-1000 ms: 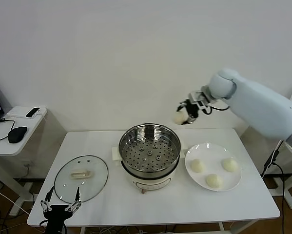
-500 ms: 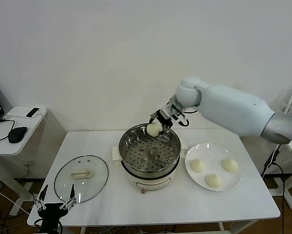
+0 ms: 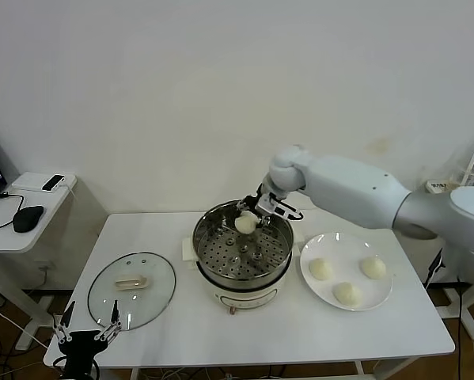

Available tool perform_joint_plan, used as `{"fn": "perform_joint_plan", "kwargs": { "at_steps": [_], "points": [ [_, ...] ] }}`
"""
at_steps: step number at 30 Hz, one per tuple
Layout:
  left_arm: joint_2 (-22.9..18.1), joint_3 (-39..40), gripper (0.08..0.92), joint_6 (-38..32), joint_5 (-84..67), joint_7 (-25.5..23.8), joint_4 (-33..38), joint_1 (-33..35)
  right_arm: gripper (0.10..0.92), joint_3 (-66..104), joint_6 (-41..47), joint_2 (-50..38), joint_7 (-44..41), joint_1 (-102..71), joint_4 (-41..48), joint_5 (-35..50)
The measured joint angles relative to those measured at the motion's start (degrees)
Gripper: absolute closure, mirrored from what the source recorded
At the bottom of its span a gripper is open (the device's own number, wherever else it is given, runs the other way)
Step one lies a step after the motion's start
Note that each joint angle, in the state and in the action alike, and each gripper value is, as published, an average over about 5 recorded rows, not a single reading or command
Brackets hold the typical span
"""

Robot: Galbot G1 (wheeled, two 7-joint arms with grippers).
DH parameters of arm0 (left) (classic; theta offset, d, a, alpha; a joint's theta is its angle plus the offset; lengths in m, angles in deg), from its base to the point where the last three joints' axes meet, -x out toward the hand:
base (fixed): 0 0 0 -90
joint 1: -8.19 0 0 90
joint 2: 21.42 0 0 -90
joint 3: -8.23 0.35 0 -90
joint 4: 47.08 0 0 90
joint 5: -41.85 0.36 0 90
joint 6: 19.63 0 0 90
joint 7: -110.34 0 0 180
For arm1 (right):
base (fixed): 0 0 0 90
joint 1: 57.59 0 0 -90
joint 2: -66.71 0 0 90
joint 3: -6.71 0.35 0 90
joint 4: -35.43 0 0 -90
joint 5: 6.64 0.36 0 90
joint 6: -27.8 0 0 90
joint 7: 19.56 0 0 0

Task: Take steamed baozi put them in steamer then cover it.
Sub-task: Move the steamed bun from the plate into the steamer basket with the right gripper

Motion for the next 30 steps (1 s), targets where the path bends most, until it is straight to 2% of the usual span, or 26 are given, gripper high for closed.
{"fn": "perform_joint_plan", "kwargs": {
  "at_steps": [15,19,24,30],
  "points": [
    [0.24,-0.13,0.177,0.01,-0.01,0.02,-0.12,-0.19,0.386,2.25,-4.29,3.86,2.61,-2.58,6.5,-5.58],
    [0.25,-0.13,0.177,0.01,0.01,0.03,0.01,-0.12,0.323,2.53,-4.6,4.32,3.09,-2.87,7.55,-5.52],
    [0.23,-0.17,0.177,0.03,0.01,0.04,0.25,0.09,0.215,1.96,-3.29,3.88,2.42,-1.95,7.04,-2.61],
    [0.3,-0.3,0.177,0.29,-0.01,0.0,0.72,0.06,0.203,-0.48,3.84,0.94,-1.57,2.35,1.71,5.92]
  ]
}}
